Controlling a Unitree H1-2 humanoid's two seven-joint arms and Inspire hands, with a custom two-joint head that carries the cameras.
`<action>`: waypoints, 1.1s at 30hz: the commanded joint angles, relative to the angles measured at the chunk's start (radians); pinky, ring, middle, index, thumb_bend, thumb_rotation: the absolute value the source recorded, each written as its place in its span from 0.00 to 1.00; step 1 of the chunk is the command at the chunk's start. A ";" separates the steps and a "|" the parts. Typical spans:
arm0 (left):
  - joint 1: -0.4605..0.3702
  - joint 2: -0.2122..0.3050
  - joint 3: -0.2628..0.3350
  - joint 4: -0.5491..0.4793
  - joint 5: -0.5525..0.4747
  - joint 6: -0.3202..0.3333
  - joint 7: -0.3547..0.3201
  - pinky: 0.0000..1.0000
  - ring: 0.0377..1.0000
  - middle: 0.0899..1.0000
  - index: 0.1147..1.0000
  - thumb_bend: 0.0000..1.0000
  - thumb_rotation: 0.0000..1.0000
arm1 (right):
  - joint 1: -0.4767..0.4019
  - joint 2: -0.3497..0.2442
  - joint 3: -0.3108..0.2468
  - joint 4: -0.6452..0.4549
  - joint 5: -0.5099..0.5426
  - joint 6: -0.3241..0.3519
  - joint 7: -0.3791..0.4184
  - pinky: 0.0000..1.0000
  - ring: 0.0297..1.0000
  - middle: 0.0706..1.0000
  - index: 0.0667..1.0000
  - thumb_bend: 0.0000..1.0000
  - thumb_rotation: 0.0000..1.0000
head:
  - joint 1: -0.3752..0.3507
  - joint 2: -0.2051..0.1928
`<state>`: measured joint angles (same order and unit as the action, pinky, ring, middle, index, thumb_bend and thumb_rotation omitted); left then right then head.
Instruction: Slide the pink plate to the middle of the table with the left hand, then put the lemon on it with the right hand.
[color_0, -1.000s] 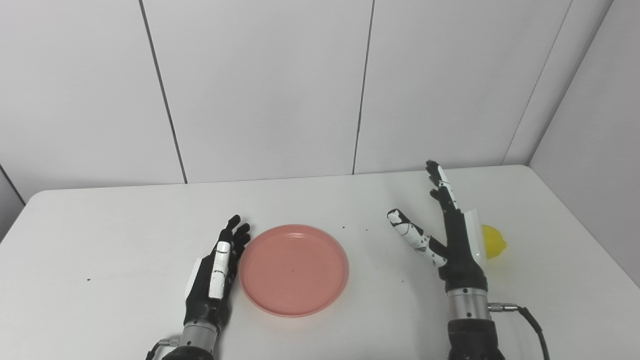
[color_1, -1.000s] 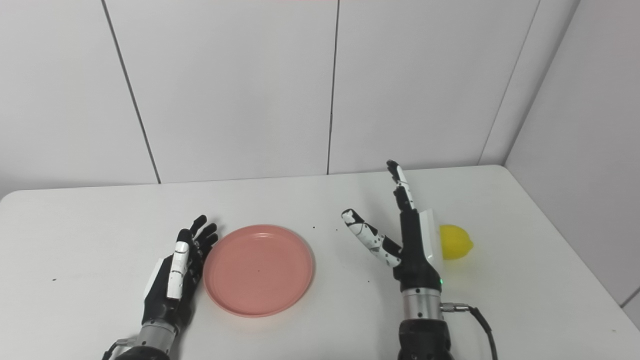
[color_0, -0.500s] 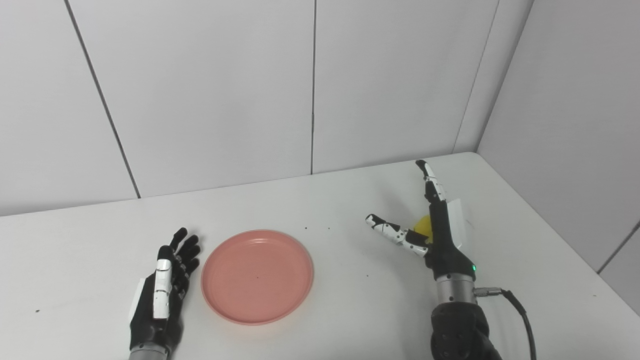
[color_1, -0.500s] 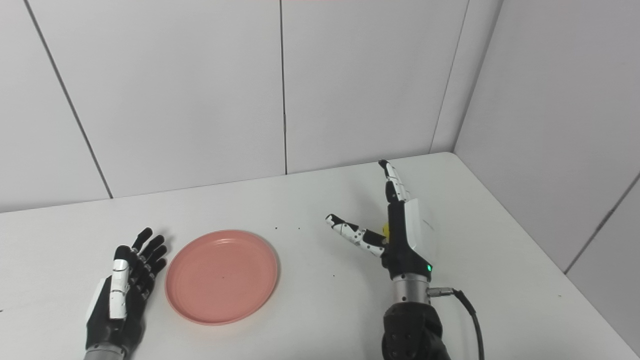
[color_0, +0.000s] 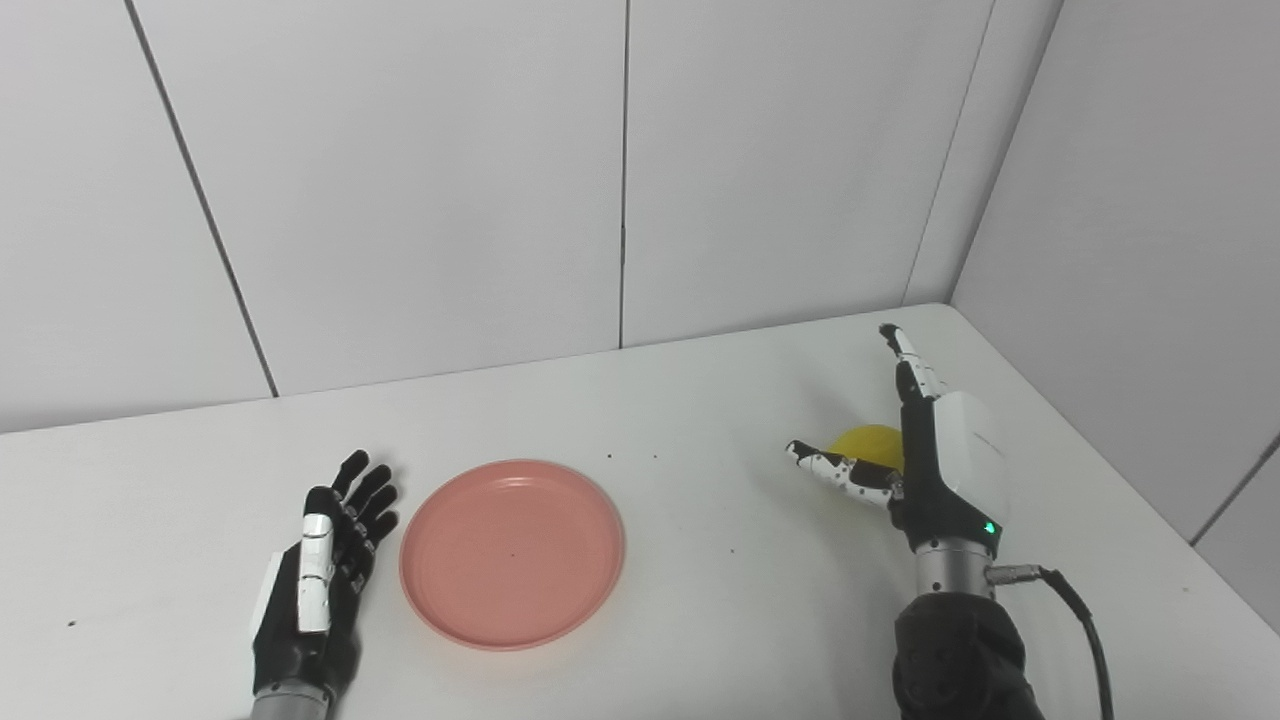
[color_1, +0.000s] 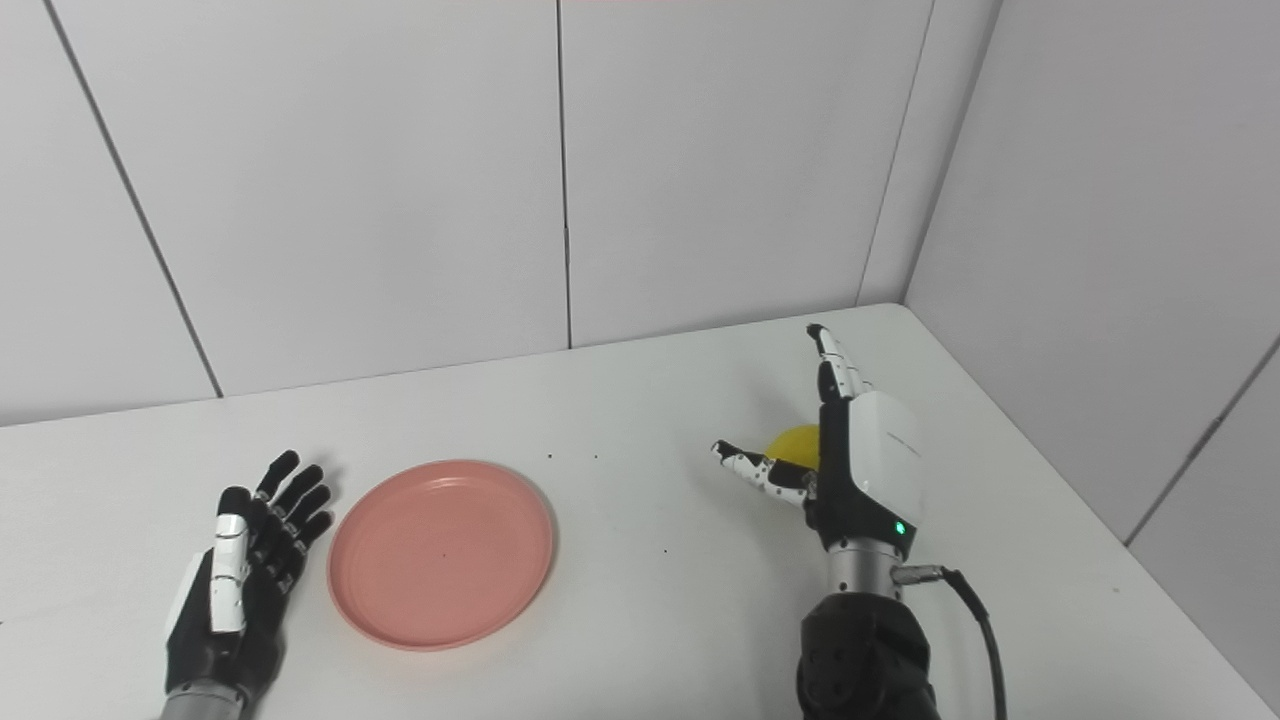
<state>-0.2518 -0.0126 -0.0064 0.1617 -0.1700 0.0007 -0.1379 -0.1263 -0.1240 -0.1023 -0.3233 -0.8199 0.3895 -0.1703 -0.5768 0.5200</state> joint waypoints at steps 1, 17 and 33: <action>-0.020 0.004 0.008 0.005 -0.011 -0.016 -0.006 0.93 0.91 0.89 0.88 0.66 1.00 | -0.036 -0.020 0.005 -0.010 -0.019 0.014 0.008 0.75 0.85 0.88 0.88 0.86 0.24 | 0.001 0.001; -0.015 0.015 0.004 0.020 -0.003 -0.029 -0.019 0.89 0.90 0.89 0.87 0.69 1.00 | -0.093 -0.046 -0.003 0.111 0.012 0.075 0.035 0.75 0.85 0.87 0.87 0.88 0.09 | -0.001 0.005; -0.007 0.019 0.002 0.006 -0.001 -0.024 -0.020 0.90 0.90 0.89 0.87 0.70 1.00 | -0.190 -0.055 -0.052 0.287 0.015 0.080 0.037 0.75 0.85 0.86 0.85 0.84 0.05 | -0.005 0.022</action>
<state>-0.2574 -0.0029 -0.0046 0.1742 -0.1690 -0.0120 -0.1471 -0.2765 -0.1579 -0.1496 -0.0240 -0.8005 0.4682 -0.1255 -0.5829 0.5415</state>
